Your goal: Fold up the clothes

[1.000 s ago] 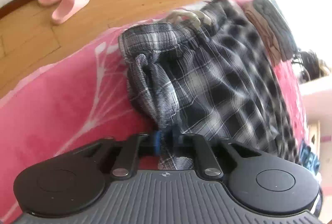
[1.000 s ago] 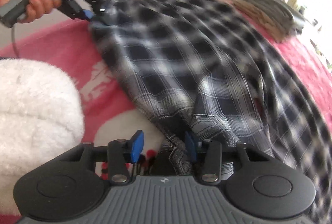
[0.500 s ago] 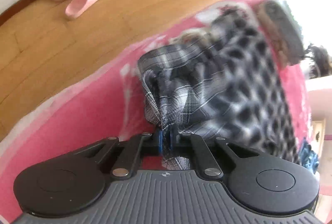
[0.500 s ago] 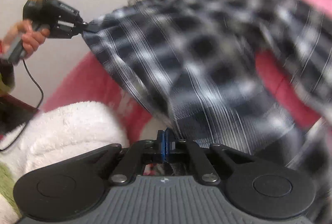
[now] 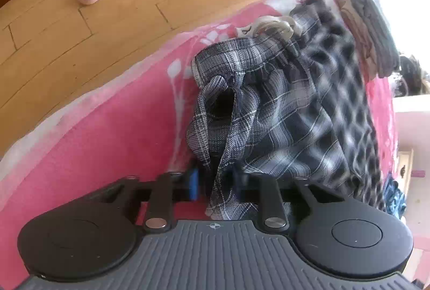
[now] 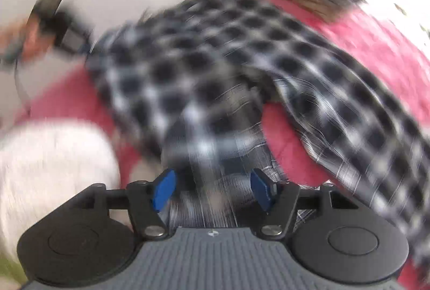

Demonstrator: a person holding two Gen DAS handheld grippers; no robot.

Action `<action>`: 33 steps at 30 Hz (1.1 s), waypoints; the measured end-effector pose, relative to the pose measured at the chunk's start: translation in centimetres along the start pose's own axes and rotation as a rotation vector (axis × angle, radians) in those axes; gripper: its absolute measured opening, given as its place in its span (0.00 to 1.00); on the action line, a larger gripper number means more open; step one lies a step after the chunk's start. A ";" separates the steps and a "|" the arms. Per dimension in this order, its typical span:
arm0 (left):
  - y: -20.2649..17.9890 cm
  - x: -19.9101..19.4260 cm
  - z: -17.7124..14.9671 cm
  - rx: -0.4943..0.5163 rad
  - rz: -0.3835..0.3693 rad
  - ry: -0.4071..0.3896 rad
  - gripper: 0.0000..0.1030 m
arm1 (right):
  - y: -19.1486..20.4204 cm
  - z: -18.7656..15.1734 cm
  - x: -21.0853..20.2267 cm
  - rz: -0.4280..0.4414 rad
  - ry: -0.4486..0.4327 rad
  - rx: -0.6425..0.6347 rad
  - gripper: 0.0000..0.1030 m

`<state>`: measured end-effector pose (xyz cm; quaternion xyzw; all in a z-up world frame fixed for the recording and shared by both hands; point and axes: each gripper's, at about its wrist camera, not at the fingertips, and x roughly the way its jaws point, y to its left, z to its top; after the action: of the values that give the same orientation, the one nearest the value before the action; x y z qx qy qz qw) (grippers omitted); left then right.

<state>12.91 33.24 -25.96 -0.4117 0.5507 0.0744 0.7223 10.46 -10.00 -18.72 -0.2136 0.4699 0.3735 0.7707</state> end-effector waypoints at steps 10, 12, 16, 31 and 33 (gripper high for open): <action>0.1 -0.7 -1.0 -0.153 -0.025 -0.070 0.04 | 2.9 -0.7 6.1 -0.143 0.136 -0.200 0.12; -0.4 -1.9 -0.9 -0.145 -0.029 -0.062 0.04 | 1.9 -0.1 4.9 -0.070 0.158 -0.141 0.08; -1.3 -3.7 -1.1 -0.103 -0.023 -0.049 0.04 | -0.2 0.8 2.4 0.088 0.206 -0.039 0.08; -0.8 -2.1 -1.7 0.210 0.128 -0.104 0.43 | -1.8 -0.1 3.3 0.129 0.251 0.057 0.45; -0.9 -3.8 -1.8 0.236 0.136 -0.158 0.45 | -2.4 0.3 1.3 0.106 0.224 0.064 0.48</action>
<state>10.63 32.75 -22.28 -0.2787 0.5235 0.0902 0.8001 12.82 -10.86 -19.77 -0.2043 0.5755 0.3723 0.6989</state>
